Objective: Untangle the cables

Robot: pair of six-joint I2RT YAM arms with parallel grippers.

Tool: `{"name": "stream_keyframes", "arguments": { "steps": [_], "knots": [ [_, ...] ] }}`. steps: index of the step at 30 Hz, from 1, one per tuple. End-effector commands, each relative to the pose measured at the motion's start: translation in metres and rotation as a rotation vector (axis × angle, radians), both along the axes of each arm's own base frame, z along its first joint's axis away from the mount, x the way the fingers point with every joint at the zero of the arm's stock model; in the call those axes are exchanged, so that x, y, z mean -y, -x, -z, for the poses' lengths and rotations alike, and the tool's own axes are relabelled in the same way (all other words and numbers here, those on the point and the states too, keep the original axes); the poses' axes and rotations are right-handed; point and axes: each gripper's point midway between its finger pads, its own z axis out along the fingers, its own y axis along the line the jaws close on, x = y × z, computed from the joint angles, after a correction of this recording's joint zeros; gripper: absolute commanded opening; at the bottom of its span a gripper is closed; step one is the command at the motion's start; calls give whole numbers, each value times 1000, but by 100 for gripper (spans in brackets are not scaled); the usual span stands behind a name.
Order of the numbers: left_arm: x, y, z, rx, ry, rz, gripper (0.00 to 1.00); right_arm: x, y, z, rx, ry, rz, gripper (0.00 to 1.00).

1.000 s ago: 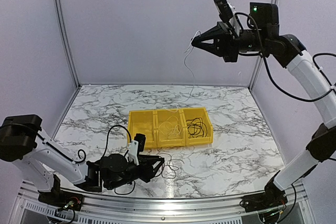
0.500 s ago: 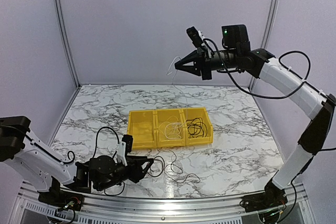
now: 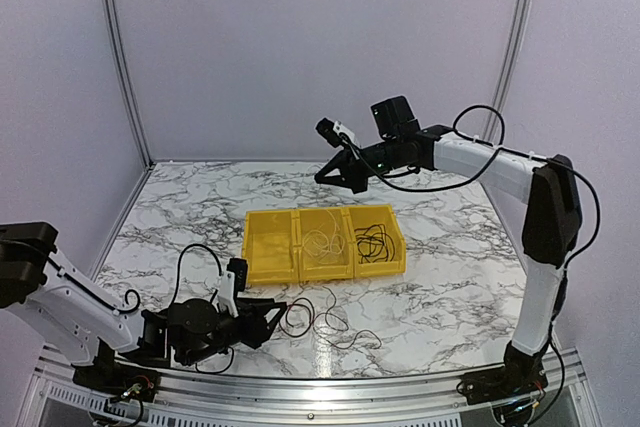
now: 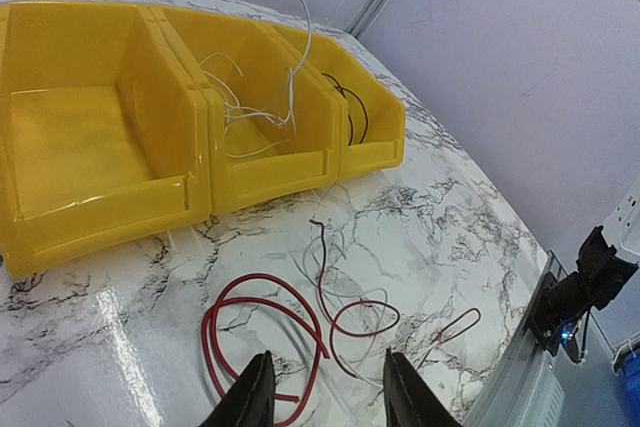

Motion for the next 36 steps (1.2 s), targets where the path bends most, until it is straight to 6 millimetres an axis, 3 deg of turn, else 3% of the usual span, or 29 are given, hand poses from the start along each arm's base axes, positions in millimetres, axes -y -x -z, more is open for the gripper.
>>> {"name": "stream_keyframes", "arguments": {
  "steps": [1,7,11,20,25,28,32,36],
  "knots": [
    [-13,-2,1,-2,-3,-41,39,4,-13,25,-5,62,36,0],
    [-21,-7,2,5,-12,-85,39,4,0,92,-87,223,50,0],
    [-20,-9,3,8,-21,-93,40,1,5,126,-37,365,103,0],
    [-23,-10,8,-8,-28,-114,40,11,-11,157,35,524,234,0],
    [-23,-12,9,-9,-33,-126,41,15,-15,162,40,552,263,0],
    [-23,-12,10,-12,-37,-129,41,13,-14,155,42,542,259,0],
    [-22,-12,12,-14,-42,-129,42,10,-7,132,48,510,247,15],
    [-23,-13,13,-15,-45,-135,44,18,0,101,99,485,261,26]
  ]
}}
